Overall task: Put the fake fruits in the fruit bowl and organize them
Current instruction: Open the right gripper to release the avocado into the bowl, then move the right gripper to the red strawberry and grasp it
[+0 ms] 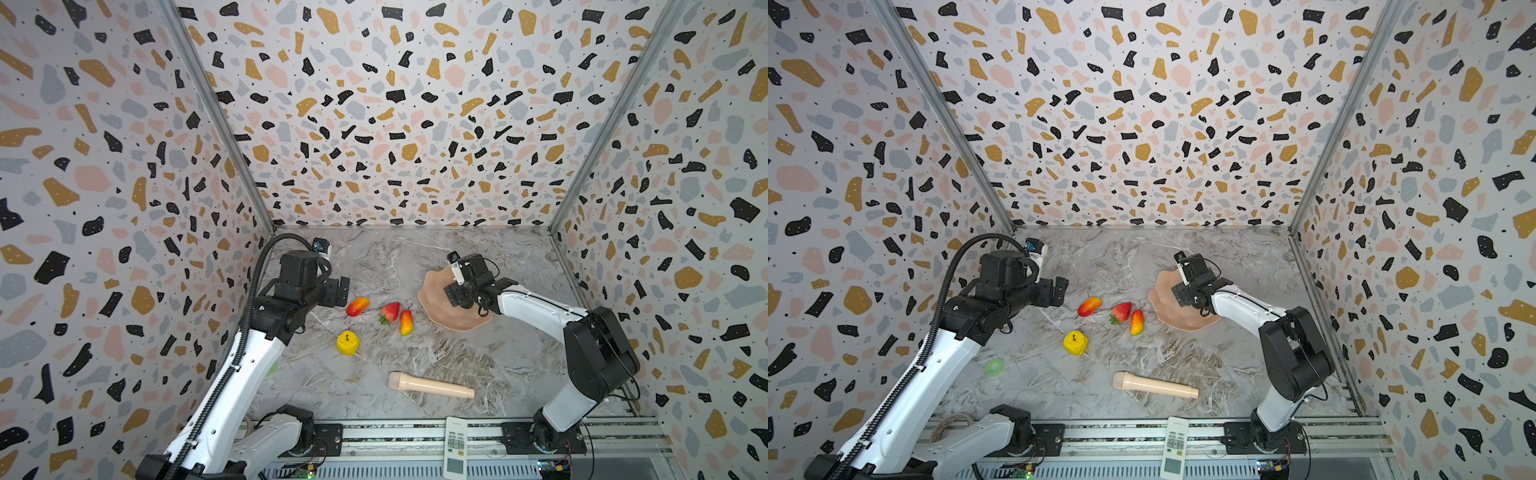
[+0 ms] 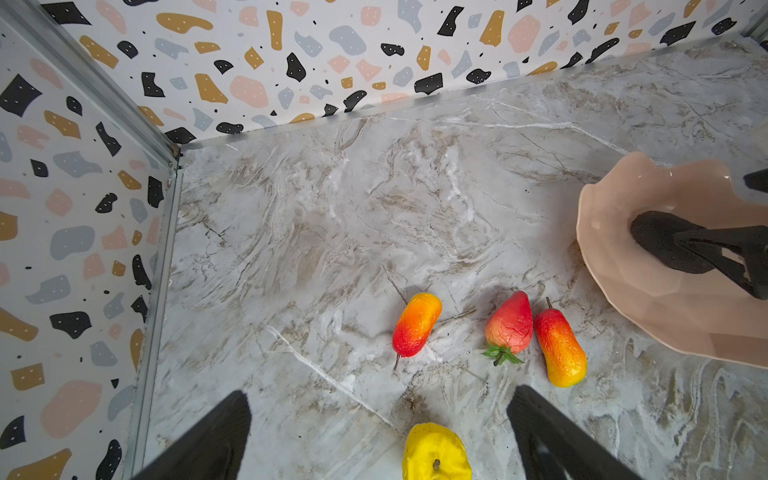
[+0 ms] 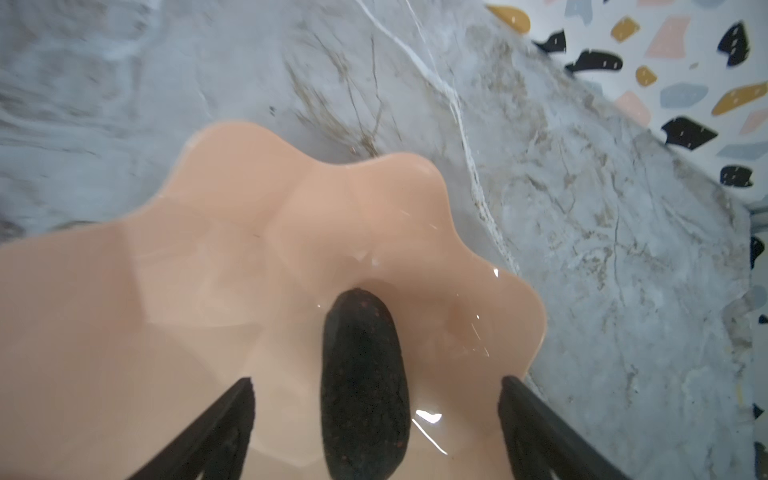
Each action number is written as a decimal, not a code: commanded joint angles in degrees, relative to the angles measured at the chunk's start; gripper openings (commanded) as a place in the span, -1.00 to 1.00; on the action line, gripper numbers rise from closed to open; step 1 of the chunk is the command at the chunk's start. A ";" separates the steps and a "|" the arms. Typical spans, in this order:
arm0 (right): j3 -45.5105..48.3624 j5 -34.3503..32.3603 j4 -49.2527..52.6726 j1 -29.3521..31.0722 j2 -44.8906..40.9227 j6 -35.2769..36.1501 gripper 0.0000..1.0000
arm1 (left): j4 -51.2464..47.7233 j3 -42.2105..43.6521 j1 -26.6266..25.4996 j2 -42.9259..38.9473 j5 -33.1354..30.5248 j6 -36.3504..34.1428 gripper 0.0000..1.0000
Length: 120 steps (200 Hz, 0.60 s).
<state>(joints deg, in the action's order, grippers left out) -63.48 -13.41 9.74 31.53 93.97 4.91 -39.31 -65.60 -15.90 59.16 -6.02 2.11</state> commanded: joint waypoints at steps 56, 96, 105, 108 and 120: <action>-9.54 12.62 -1.81 11.71 1.61 3.27 0.98 | 0.33 -0.64 -0.08 -0.88 0.57 -0.82 0.99; -18.71 13.34 -1.18 16.85 12.31 -1.91 0.98 | -0.07 -0.75 -0.07 -1.67 -0.12 -0.85 0.99; -21.31 13.13 -0.30 17.72 14.81 -3.99 0.98 | -0.06 -0.65 -0.09 -1.68 -0.12 -0.83 0.99; -22.12 12.65 0.08 18.00 15.63 -4.84 0.98 | -0.07 -0.59 -0.10 -1.68 -0.09 -0.87 0.99; -25.07 9.46 1.83 19.13 18.52 -7.92 0.98 | 0.01 -0.38 -0.09 -1.60 -0.04 -0.87 0.99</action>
<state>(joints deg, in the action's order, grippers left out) -82.65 -1.39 8.75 48.84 109.69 3.92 -39.38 -65.60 -15.90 58.39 -6.04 2.09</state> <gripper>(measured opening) 0.990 0.995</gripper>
